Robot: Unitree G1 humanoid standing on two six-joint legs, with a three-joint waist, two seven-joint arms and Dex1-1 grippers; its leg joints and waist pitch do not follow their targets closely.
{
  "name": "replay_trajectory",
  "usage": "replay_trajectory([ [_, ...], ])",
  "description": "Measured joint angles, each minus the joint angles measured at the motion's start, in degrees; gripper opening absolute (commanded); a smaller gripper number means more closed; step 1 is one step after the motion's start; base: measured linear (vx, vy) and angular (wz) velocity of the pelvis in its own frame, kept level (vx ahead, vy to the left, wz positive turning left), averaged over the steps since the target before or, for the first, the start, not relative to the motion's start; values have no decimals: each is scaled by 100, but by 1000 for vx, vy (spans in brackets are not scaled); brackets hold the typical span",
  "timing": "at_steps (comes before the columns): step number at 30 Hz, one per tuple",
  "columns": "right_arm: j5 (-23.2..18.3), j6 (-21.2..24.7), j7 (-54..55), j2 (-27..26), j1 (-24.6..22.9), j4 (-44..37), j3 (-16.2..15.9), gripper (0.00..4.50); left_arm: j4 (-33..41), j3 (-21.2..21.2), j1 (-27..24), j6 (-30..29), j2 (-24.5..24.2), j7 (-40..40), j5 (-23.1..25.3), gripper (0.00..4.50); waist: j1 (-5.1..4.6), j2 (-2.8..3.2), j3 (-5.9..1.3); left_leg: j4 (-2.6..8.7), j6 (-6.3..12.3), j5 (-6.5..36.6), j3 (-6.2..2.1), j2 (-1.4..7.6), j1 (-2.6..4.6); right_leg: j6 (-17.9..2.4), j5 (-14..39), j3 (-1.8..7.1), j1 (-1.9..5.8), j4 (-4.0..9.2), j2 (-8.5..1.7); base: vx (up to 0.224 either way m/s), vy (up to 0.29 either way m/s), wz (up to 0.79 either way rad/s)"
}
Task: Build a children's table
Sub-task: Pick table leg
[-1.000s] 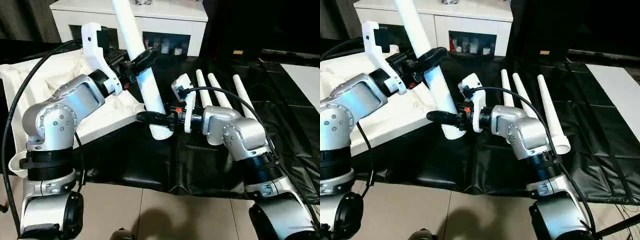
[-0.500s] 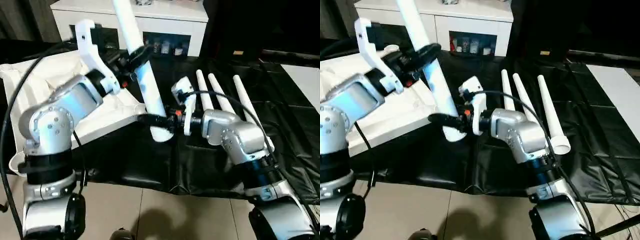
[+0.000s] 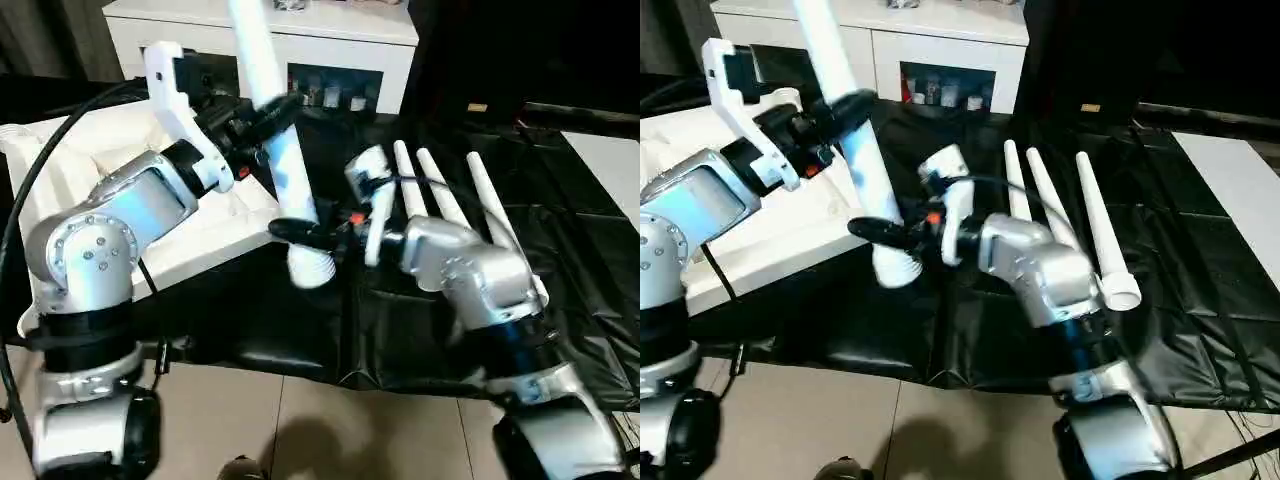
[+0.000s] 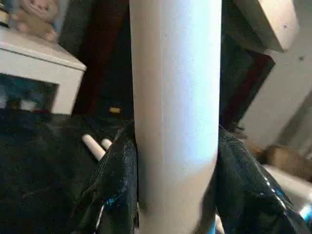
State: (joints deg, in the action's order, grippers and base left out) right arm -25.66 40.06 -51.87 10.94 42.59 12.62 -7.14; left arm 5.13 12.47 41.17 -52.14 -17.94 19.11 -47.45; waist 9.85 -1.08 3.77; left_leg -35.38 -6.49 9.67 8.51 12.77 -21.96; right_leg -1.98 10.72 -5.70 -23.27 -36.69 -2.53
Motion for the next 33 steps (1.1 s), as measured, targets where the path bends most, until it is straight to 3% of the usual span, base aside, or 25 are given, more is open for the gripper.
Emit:
replay_trajectory([
  [2,-132,137,-360,188,102,93,-15,361,-49,-86,35,-2,-86,187,3,180,1,0,0,0,0,0,3,0,0,0,0,0,0,-1,0,0,0,0],
  [5,-154,236,-664,466,204,226,-11,401,-48,-134,104,-6,-207,374,3,180,1,-1,0,0,0,0,6,0,-1,0,0,0,0,1,0,0,0,0],
  [11,-117,328,-1109,726,331,448,-211,403,-48,-204,141,-104,-189,555,-23,180,-5,-1,0,0,1,0,15,0,-1,-6,-3,0,0,0,0,0,0,0],
  [18,-96,458,-1297,565,809,878,-277,403,-107,-152,277,-231,-36,705,-456,179,-9,-1,0,0,1,-1,15,1,-1,-21,-12,-1,-1,-1,1,0,0,0],
  [33,-17,436,-2011,584,1055,1290,-583,403,-151,-249,365,-248,-226,1222,-442,179,7,2,0,-2,2,-1,1,1,-3,-30,-16,-1,-1,0,-1,0,0,0],
])
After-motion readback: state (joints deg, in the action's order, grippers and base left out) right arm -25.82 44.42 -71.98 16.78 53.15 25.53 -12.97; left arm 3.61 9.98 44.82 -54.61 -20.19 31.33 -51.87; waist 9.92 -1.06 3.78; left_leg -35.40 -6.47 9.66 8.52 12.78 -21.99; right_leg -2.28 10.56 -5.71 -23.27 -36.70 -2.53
